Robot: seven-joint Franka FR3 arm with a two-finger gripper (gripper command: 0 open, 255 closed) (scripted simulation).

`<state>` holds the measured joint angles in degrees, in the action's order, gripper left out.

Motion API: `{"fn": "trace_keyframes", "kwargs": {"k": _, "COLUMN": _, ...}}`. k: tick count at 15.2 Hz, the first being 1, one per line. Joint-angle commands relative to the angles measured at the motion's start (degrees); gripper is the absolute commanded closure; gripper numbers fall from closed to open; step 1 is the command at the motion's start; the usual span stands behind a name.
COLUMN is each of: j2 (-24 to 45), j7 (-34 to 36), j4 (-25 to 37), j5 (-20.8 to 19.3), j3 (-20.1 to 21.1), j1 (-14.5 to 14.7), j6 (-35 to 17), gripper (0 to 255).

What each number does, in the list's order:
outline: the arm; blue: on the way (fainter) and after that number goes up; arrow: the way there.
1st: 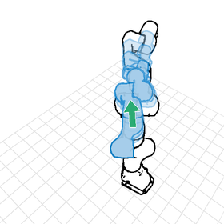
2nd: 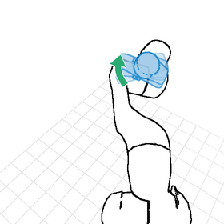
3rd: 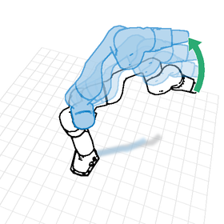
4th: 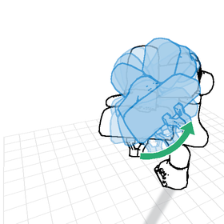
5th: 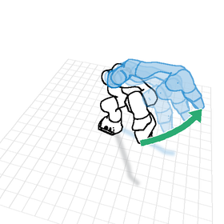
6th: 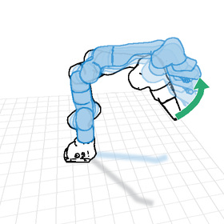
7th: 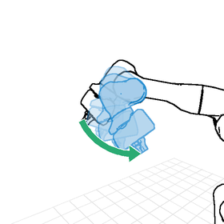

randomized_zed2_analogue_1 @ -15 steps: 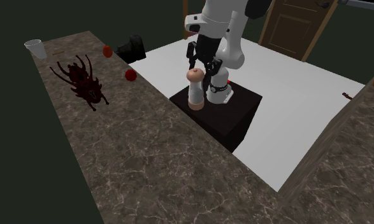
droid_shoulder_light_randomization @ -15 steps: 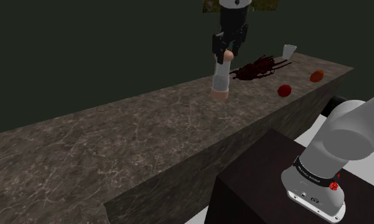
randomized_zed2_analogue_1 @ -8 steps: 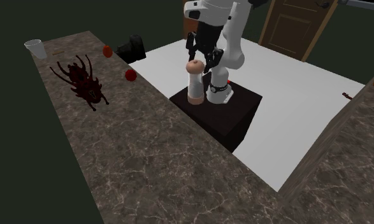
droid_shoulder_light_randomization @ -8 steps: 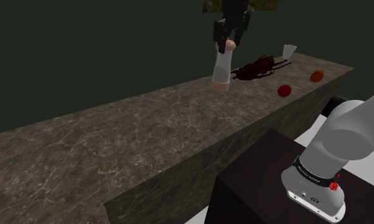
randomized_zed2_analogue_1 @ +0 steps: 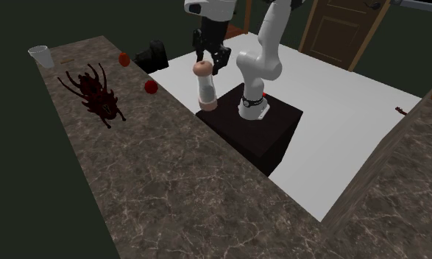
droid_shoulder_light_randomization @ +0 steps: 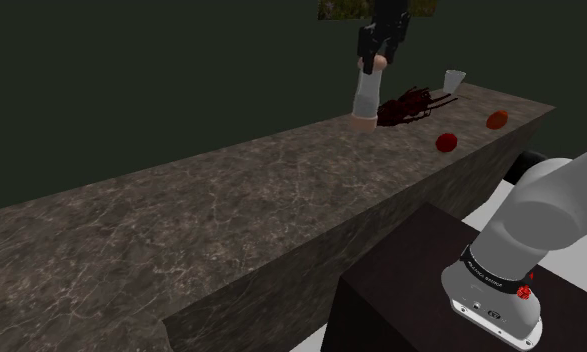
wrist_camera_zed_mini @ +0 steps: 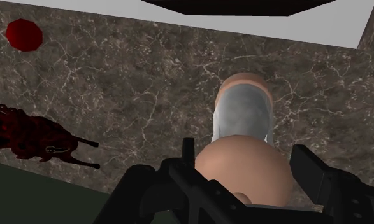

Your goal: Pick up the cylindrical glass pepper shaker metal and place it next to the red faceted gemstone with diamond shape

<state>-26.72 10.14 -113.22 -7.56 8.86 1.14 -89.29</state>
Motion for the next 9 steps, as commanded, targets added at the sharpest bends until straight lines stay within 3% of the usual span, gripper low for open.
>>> {"fn": "trace_keyframes", "kwargs": {"k": 1, "j2": -0.9, "j7": -3.3, "j4": -1.0, "j5": -0.9, "j3": -2.5, "j1": -0.9, "j6": -0.6, "gripper": 255}}
{"fn": "trace_keyframes", "kwargs": {"k": 9, "j2": 1.0, "j7": -14.1, "j4": 0.0, "j5": -3.9, "j3": -11.0, "j1": -4.3, "j6": -3.5, "gripper": 255}}
